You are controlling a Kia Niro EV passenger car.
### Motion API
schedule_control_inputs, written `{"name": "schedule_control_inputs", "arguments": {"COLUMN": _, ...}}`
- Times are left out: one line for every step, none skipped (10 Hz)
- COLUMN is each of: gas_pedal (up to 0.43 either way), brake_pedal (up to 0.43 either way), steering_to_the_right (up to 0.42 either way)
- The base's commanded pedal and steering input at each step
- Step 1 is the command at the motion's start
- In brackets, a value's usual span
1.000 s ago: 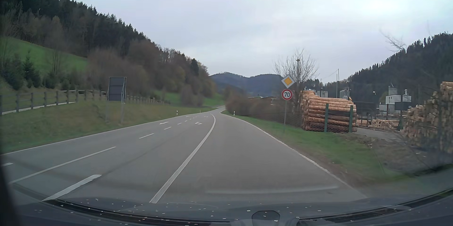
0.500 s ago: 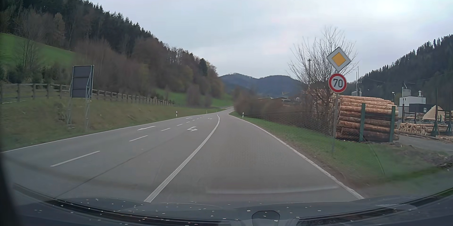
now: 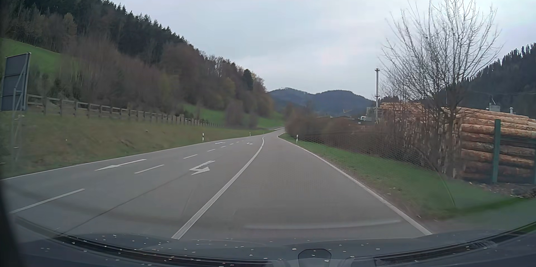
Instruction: Follow the waypoints while adhering to traffic rules and regulations
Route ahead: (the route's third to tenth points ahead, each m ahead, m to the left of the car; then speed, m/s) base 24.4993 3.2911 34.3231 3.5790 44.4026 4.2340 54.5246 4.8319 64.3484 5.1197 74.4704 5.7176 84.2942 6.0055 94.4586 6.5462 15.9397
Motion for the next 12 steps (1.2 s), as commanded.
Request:
{"name": "schedule_control_inputs", "arguments": {"gas_pedal": 0.177, "brake_pedal": 0.000, "steering_to_the_right": -0.010}}
{"name": "schedule_control_inputs", "arguments": {"gas_pedal": 0.177, "brake_pedal": 0.000, "steering_to_the_right": -0.011}}
{"name": "schedule_control_inputs", "arguments": {"gas_pedal": 0.177, "brake_pedal": 0.000, "steering_to_the_right": -0.012}}
{"name": "schedule_control_inputs", "arguments": {"gas_pedal": 0.177, "brake_pedal": 0.000, "steering_to_the_right": -0.012}}
{"name": "schedule_control_inputs", "arguments": {"gas_pedal": 0.177, "brake_pedal": 0.000, "steering_to_the_right": -0.013}}
{"name": "schedule_control_inputs", "arguments": {"gas_pedal": 0.177, "brake_pedal": 0.000, "steering_to_the_right": -0.014}}
{"name": "schedule_control_inputs", "arguments": {"gas_pedal": 0.169, "brake_pedal": 0.000, "steering_to_the_right": -0.013}}
{"name": "schedule_control_inputs", "arguments": {"gas_pedal": 0.169, "brake_pedal": 0.000, "steering_to_the_right": -0.013}}
{"name": "schedule_control_inputs", "arguments": {"gas_pedal": 0.169, "brake_pedal": 0.000, "steering_to_the_right": -0.014}}
{"name": "schedule_control_inputs", "arguments": {"gas_pedal": 0.169, "brake_pedal": 0.000, "steering_to_the_right": -0.013}}
{"name": "schedule_control_inputs", "arguments": {"gas_pedal": 0.169, "brake_pedal": 0.000, "steering_to_the_right": -0.012}}
{"name": "schedule_control_inputs", "arguments": {"gas_pedal": 0.169, "brake_pedal": 0.000, "steering_to_the_right": -0.009}}
